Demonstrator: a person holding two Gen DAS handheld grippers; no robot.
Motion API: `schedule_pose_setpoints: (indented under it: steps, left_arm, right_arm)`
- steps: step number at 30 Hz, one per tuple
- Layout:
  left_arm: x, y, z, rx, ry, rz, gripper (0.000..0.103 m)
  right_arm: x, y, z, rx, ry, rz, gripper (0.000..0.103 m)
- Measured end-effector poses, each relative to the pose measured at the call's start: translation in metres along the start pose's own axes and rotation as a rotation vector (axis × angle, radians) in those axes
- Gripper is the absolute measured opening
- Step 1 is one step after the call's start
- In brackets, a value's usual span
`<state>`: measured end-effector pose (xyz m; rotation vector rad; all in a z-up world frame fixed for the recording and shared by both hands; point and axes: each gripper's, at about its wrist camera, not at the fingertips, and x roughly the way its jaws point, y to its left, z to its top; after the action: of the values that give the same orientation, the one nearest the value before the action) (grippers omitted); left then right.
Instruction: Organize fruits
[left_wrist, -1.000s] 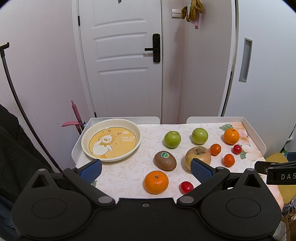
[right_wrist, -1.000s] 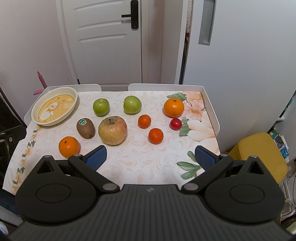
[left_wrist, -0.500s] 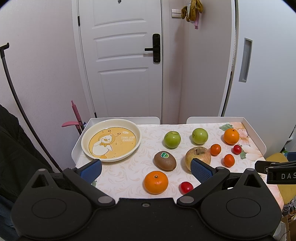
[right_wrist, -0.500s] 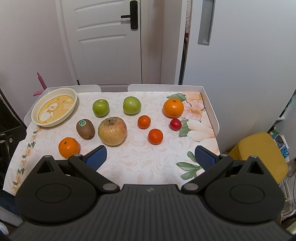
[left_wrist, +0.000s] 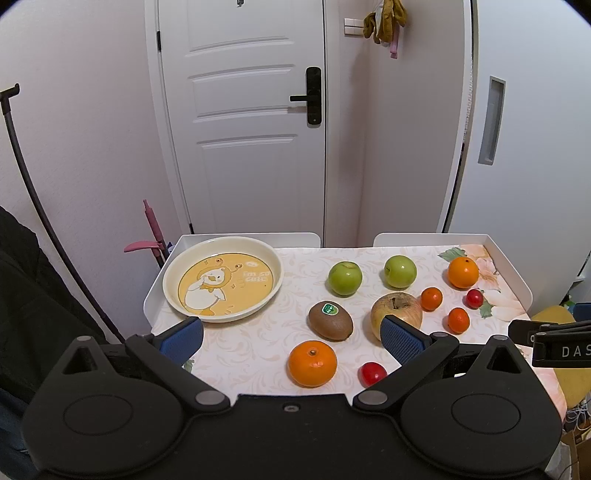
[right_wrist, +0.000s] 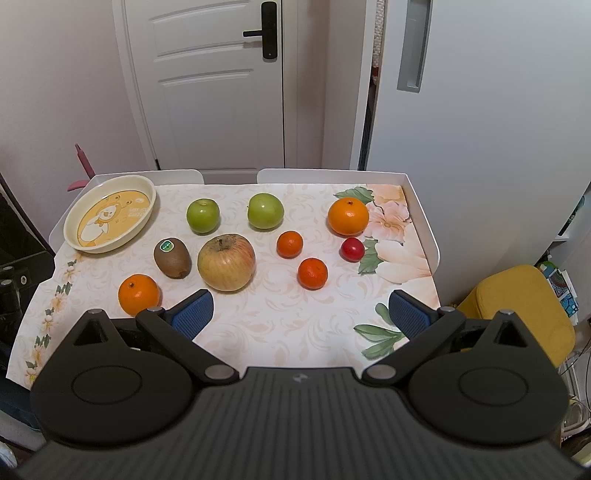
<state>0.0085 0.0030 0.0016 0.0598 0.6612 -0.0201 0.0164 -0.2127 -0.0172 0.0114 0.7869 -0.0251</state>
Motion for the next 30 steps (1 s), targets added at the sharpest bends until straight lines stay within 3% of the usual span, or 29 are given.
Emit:
schedule_pose_setpoints:
  steps: [13, 30]
  left_arm:
    - [0.008, 0.004, -0.002, -0.023, 0.02, 0.011, 0.103]
    - [0.081, -0.015, -0.054, -0.059, 0.096, 0.122, 0.103]
  right_arm:
    - [0.004, 0.001, 0.005, -0.038, 0.003, 0.016, 0.103]
    - [0.098, 0.004, -0.003, -0.233, 0.006, 0.274, 0.103]
